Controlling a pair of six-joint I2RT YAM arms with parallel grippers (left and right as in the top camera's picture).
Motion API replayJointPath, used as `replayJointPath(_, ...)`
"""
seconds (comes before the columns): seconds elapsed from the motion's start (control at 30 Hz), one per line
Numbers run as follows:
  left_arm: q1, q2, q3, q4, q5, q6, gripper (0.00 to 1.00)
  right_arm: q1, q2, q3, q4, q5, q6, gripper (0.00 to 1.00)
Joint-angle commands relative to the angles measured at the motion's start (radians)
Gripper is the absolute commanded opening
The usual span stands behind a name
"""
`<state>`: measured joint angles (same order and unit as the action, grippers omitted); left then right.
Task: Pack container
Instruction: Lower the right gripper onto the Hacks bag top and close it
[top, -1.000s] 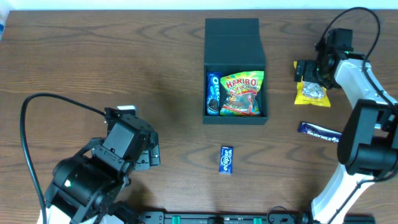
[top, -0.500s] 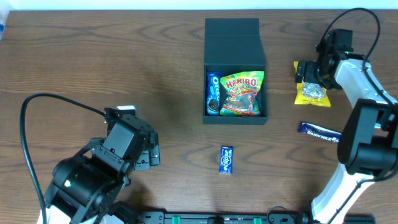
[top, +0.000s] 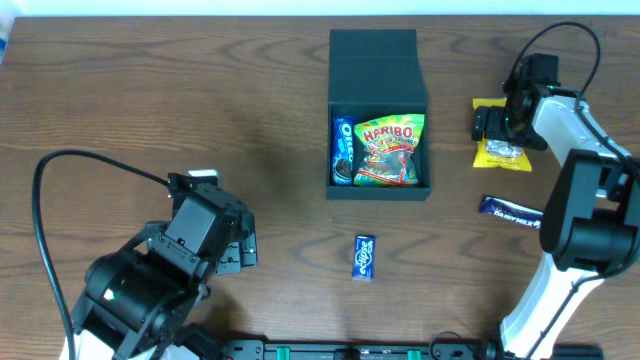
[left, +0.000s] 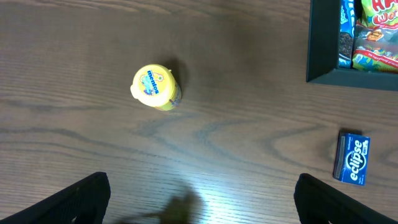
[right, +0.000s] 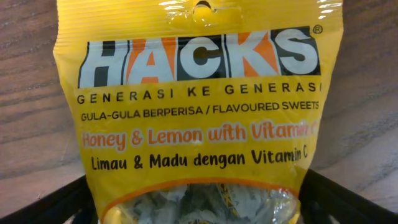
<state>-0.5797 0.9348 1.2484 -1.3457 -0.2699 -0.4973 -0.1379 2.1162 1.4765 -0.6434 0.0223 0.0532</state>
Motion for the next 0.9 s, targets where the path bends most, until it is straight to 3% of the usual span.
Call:
replayJointPath(0.0, 0.002, -0.001, -0.001, -0.004, -0.025, 0.003, 0.95, 0.000, 0.006, 0.012, -0.003, 0.003, -0.006, 0.87)
replayJointPath(0.23, 0.002, -0.001, -0.001, -0.004, -0.025, 0.003, 0.95, 0.000, 0.006, 0.012, -0.005, 0.003, -0.006, 0.72)
replayJointPath(0.3, 0.002, -0.001, -0.001, -0.004, -0.025, 0.003, 0.95, 0.000, 0.006, 0.012, -0.008, 0.003, -0.005, 0.63)
replayJointPath(0.5, 0.002, -0.001, -0.001, -0.004, -0.025, 0.003, 0.95, 0.000, 0.006, 0.012, -0.015, 0.003, -0.005, 0.48)
replayJointPath(0.87, 0.002, -0.001, -0.001, -0.004, -0.025, 0.003, 0.95, 0.000, 0.002, 0.013, -0.016, 0.003, -0.001, 0.29)
